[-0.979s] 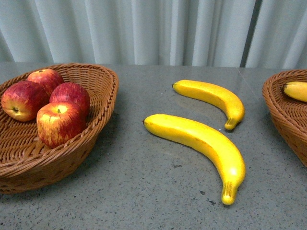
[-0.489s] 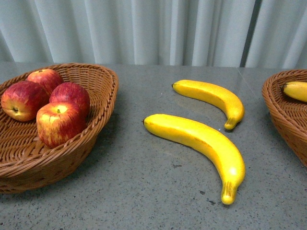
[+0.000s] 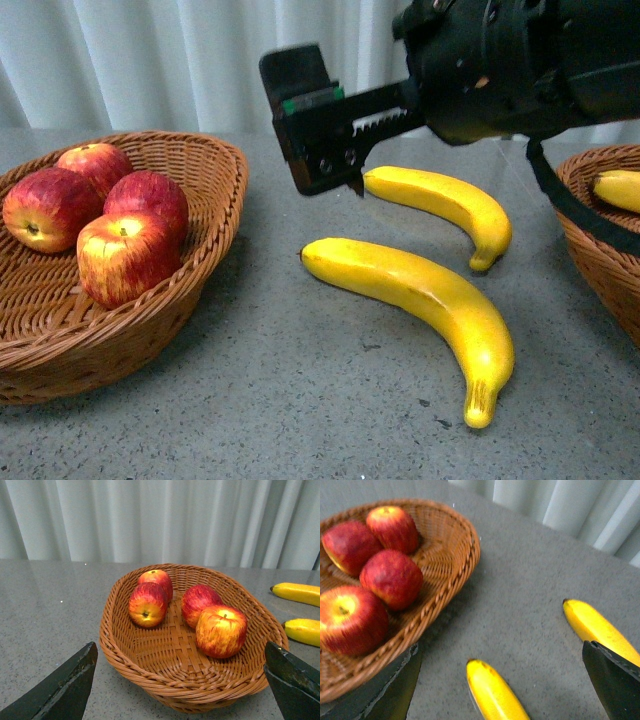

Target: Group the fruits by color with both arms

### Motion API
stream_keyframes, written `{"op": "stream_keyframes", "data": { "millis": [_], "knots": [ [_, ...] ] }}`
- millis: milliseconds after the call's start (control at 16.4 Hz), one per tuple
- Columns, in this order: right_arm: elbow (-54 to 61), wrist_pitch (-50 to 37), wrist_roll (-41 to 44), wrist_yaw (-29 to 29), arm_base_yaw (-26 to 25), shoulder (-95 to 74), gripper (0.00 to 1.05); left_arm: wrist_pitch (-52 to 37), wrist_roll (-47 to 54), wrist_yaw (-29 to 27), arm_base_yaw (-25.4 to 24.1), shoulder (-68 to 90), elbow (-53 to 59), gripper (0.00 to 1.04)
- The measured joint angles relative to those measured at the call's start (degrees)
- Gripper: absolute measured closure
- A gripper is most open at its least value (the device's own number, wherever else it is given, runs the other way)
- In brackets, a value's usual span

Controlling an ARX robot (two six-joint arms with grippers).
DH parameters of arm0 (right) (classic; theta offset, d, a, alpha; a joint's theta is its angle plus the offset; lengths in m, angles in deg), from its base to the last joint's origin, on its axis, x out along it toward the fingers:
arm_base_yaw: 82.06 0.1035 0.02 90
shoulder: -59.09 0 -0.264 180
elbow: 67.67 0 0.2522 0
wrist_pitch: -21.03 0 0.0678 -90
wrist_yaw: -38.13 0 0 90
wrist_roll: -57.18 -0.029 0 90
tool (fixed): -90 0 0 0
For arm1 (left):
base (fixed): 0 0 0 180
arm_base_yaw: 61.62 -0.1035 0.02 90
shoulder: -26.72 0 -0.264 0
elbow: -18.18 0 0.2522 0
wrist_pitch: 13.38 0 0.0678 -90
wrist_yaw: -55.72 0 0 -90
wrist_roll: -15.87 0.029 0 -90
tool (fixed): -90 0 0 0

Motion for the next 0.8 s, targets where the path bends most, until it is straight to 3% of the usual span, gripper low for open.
{"op": "stream_keyframes", "data": {
  "millis": [306, 795],
  "knots": [
    [-1.3, 12.2, 4.9, 0.5, -0.7, -5.9, 0.07, 0.0, 0.0, 0.0, 0.0, 0.0, 0.0, 0.07],
    [-2.4, 16.9, 7.8, 2.8, -5.3, -9.0, 0.07, 0.0, 0.0, 0.0, 0.0, 0.0, 0.0, 0.07]
  ]
}}
